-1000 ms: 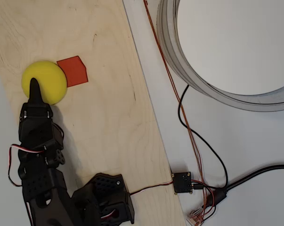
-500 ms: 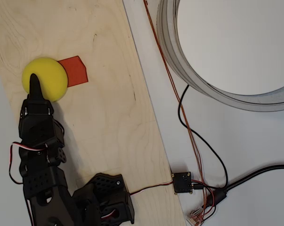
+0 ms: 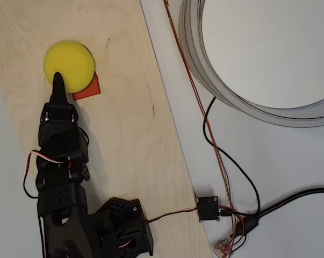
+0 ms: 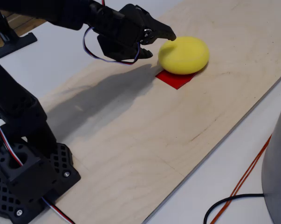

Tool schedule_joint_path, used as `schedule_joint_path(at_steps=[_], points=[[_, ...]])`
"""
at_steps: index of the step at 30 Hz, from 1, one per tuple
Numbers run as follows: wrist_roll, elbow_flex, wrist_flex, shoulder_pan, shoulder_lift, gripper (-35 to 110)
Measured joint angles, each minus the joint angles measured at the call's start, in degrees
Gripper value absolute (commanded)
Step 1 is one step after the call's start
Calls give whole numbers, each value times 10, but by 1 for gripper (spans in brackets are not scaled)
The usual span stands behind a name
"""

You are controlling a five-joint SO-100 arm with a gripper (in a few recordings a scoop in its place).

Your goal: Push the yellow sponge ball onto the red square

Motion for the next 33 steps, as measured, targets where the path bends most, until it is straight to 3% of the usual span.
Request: schedule_joint_path(at_steps=[11,24,33], points=[[18,23,-25,11,-11,25],[54,96,-25,-14,103,24],[-17,74,-22,-8,154,24]])
